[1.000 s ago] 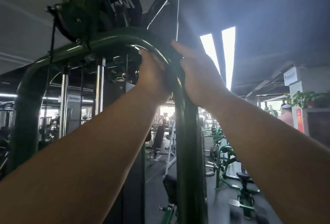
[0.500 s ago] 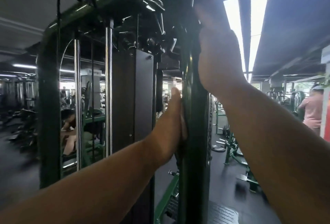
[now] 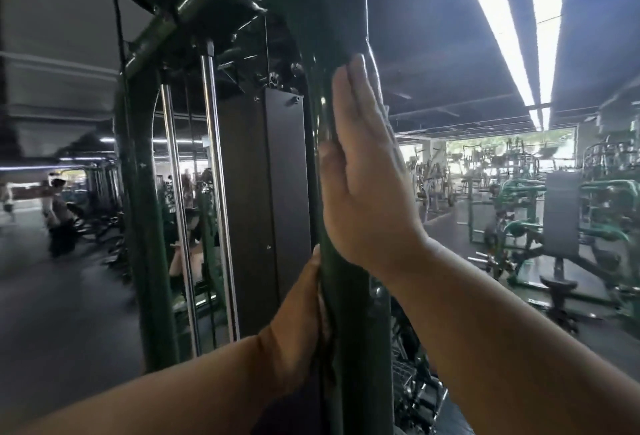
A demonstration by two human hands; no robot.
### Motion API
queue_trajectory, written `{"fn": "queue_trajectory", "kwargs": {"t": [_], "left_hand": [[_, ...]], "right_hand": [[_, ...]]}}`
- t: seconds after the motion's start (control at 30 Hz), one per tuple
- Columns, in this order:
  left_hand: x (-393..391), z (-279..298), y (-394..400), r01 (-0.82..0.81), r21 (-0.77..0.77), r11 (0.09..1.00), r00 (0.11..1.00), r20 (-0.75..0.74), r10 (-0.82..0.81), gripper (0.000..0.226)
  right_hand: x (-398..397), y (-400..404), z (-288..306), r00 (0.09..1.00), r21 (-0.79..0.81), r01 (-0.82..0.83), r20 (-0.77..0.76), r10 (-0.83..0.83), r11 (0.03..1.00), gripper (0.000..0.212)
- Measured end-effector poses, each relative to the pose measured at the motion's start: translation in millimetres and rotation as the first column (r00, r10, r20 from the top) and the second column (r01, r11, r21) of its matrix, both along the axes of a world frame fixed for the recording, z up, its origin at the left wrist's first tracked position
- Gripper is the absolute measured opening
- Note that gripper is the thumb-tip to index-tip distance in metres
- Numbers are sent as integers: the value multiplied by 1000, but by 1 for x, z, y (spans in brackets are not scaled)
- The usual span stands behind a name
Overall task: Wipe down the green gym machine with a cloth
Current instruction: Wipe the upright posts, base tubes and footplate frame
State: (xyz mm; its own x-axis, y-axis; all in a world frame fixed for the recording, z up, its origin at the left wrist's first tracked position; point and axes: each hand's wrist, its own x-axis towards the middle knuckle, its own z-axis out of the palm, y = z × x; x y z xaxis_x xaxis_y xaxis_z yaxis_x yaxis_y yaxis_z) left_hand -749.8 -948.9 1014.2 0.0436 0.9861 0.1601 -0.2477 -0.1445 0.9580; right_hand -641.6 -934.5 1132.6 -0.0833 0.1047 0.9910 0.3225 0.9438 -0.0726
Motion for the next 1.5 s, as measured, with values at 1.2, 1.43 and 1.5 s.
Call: {"fn": "queue_trajectory", "kwargs": {"t": [1.2,1.43,1.5], "left_hand": [[59,-7,-43,-563,659,499,623,-58,780,47],[76,34,-24,-466,880,94,200,1,980,49],[91,30,-25,-363,931,-35,68,64,996,50]], "right_hand": [[65,5,-142,974,-260,-199,59,221,945,51],[88,36,-124,880,-287,-472,-102,464,833,46],[97,44,-115,829,-352,-551,-123,546,757,43]]}}
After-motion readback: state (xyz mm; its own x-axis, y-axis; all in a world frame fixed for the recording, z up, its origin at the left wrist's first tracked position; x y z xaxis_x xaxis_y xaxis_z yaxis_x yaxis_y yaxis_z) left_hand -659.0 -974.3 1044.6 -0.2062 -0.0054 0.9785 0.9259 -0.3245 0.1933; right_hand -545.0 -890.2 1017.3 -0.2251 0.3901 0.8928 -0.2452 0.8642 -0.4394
